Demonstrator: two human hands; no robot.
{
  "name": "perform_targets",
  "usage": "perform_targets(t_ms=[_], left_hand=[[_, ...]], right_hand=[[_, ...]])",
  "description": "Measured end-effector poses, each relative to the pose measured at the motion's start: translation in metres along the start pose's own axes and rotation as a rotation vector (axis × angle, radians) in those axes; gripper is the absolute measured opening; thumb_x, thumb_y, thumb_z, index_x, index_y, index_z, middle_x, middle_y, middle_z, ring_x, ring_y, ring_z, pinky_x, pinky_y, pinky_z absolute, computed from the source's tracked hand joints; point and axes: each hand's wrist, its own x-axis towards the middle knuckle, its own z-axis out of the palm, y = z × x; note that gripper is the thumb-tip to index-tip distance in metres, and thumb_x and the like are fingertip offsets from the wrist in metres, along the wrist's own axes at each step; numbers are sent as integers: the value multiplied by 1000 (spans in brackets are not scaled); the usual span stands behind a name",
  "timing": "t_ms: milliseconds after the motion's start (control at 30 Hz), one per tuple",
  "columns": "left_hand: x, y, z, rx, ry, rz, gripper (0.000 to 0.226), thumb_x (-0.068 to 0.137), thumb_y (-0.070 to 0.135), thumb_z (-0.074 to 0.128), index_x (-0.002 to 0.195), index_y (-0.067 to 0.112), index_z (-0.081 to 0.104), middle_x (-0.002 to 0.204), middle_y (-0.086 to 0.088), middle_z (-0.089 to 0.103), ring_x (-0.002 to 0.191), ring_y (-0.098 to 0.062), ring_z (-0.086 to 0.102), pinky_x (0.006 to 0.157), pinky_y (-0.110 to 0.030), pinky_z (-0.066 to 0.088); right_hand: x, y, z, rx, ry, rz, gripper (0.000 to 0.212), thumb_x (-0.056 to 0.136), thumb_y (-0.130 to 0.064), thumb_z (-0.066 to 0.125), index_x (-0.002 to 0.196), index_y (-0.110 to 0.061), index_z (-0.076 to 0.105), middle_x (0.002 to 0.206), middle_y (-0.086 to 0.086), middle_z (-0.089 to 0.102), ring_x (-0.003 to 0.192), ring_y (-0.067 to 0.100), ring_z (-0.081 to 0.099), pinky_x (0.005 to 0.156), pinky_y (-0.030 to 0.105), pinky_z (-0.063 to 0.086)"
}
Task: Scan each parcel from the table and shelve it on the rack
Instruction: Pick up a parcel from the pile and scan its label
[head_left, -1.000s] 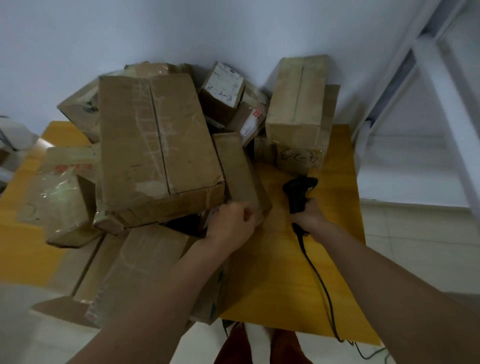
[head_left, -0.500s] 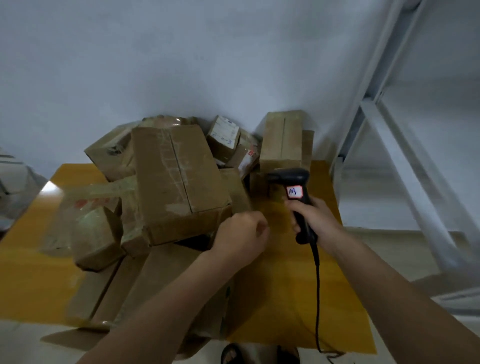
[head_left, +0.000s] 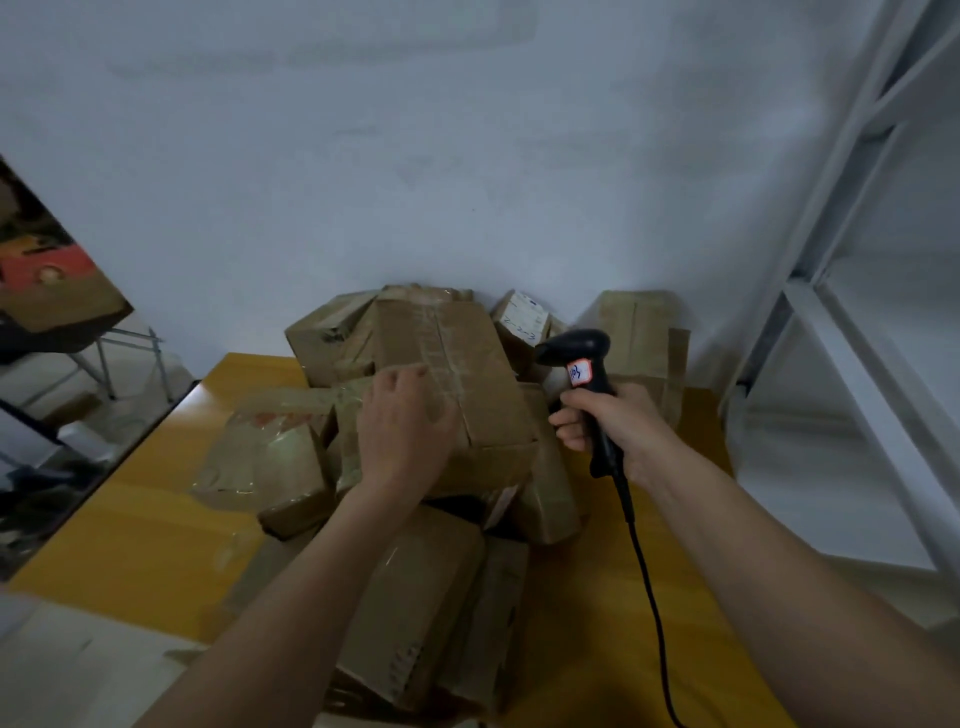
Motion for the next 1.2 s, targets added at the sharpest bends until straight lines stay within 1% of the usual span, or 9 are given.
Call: perform_targets(t_ms=[100, 200, 300, 433, 700, 833, 967, 1067, 1200], left_hand=[[9, -34, 6, -172, -96, -332, 71, 89, 49, 60, 144, 9, 36, 145, -14, 39, 135, -33, 34, 110, -51, 35], [7, -54, 14, -484, -219, -637, 90, 80, 65, 62, 142, 6, 34, 138, -15, 46, 124, -36, 47, 102, -53, 44], [4, -64, 20, -681, -284, -760, 117, 56, 85, 63, 139, 7, 39, 129, -11, 53, 117, -35, 53, 100, -52, 45], [16, -85, 39, -783, -308, -814, 145, 19, 92, 69, 139, 13, 42, 125, -7, 58, 112, -32, 58, 97, -50, 49], [0, -48, 0, -1093, -472, -754, 91, 58, 43, 86, 132, 7, 46, 114, -13, 64, 105, -31, 63, 94, -44, 53], [-6, -47, -7, -1229, -566, -658, 36, 78, 21, 73, 108, 5, 60, 89, -10, 75, 88, -25, 69, 79, -34, 55], [-9, -38, -10, -1254, -641, -583, 51, 72, 18, 77, 115, -1, 59, 99, -13, 75, 98, -29, 68, 90, -36, 53], [-9, -30, -6, -1248, -695, -590, 56, 71, 20, 80, 119, -1, 59, 110, -15, 72, 102, -29, 68, 94, -37, 52], [-9, -9, 1, -1191, -829, -572, 50, 71, 21, 75, 115, 2, 60, 97, -10, 76, 89, -21, 73, 82, -31, 55]], right_hand=[[4, 3, 11, -15, 34, -16, 19, 88, -12, 66, 106, -11, 62, 95, 11, 72, 87, 22, 69, 69, 28, 57], [3, 3, 22, -45, 72, -17, 13, 87, -11, 66, 92, -19, 58, 103, 11, 66, 99, 23, 64, 65, 27, 54], [0, 3, 30, -69, 59, -4, 17, 89, -11, 64, 84, -23, 52, 102, 8, 61, 98, 22, 60, 58, 24, 51], [-1, 7, 34, -110, 30, 17, 14, 89, -13, 64, 100, -16, 56, 105, 9, 58, 92, 22, 58, 54, 23, 50], [-9, 2, 23, -129, 63, 6, 27, 89, -14, 64, 114, -8, 58, 107, 11, 62, 88, 19, 60, 54, 22, 47], [-14, -2, 9, -64, 101, -39, 25, 90, -16, 64, 113, -11, 59, 101, 8, 65, 84, 17, 62, 57, 23, 48], [-18, -6, -4, -28, 171, -82, 11, 89, -19, 66, 95, -20, 57, 93, 4, 65, 82, 18, 63, 64, 26, 53], [-24, -6, -18, -43, 232, -114, 16, 89, -20, 66, 102, -19, 56, 90, 2, 64, 78, 15, 62, 56, 22, 53], [-37, 1, -43, -81, 319, -163, 30, 87, -17, 67, 115, -21, 56, 98, 5, 68, 84, 18, 68, 51, 25, 49]])
